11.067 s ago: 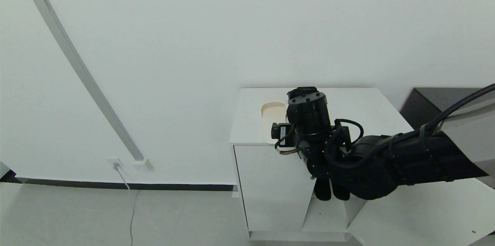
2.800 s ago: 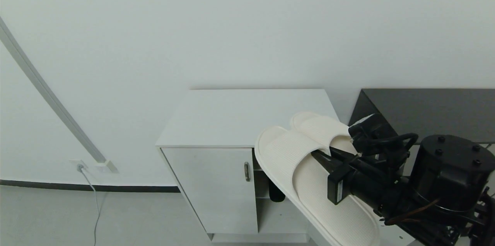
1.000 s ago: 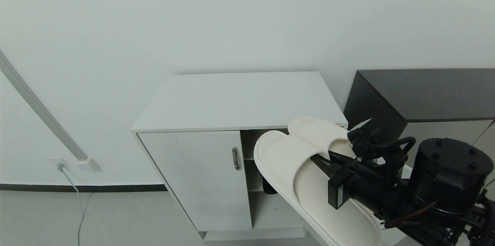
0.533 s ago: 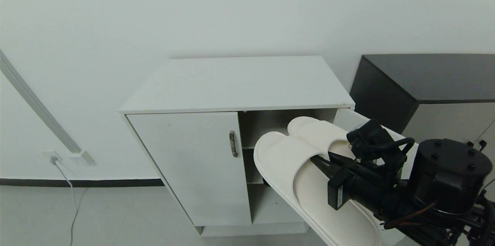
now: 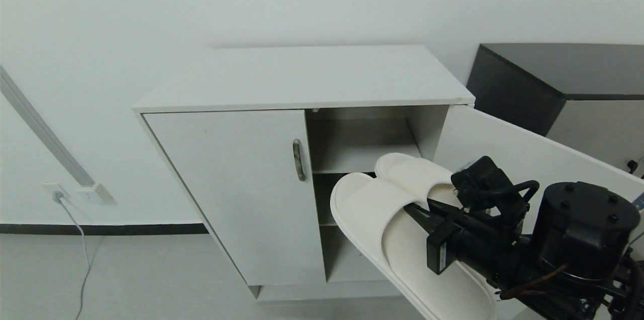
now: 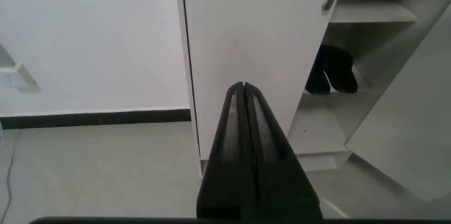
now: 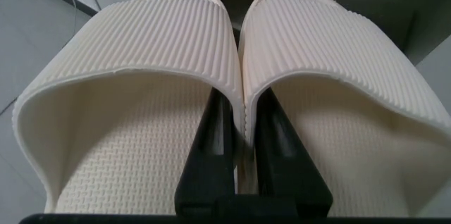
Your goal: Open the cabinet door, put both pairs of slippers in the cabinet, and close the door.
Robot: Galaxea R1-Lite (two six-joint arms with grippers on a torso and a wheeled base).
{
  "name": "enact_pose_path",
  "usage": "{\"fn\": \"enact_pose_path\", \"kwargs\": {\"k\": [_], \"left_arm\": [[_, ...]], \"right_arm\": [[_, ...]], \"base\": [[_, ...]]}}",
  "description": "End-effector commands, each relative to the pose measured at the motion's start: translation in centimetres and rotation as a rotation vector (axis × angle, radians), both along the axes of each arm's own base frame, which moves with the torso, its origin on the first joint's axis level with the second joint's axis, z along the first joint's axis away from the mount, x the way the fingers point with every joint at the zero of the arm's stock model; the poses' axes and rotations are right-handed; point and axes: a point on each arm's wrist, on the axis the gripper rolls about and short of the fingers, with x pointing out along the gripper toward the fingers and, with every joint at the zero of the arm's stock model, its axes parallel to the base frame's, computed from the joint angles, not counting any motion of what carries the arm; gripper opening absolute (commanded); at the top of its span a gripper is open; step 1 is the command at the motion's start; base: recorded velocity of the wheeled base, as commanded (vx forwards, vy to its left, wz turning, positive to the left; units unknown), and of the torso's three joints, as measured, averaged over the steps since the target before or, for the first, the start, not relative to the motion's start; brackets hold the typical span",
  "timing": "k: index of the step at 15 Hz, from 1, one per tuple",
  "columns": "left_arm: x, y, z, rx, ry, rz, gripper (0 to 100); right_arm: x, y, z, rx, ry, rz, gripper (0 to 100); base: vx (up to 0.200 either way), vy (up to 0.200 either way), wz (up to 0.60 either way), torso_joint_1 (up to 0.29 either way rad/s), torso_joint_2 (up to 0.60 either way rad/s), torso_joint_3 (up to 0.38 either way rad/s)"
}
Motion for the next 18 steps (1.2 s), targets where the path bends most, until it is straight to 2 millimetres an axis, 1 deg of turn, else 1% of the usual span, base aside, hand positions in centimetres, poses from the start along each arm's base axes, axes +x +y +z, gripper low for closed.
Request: {"fn": "enact_pose_path", "kwargs": {"k": [1,10,15,18], "left_arm": [[0.0,0.0,0.0,0.0,0.0,0.0,0],[0.0,0.0,0.0,-0.002,0.0,0.0,0],[0.0,0.0,0.0,0.0,0.0,-0.002,0],[0.0,0.0,0.0,0.0,0.0,-0.002,0]], "right_arm": [[0.0,0.0,-0.06,-0.002,0.001,0.0,0],[-0.09,-0.04,-0.2,-0.006,0.005,0.002,0],[-0.08,-0.02,-0.24,-0.007,0.006,0.002,0],[-0.09,-0.04,-0.28,-0.008,0.008,0.003,0]], "base": [[0.0,0.0,0.0,-0.159,0.49,0.325],[0.0,0.0,0.0,-0.121,0.47,0.348],[0.0,0.0,0.0,-0.031,0.44,0.405],[0.0,0.0,0.0,0.001,0.16,0.162]]}}
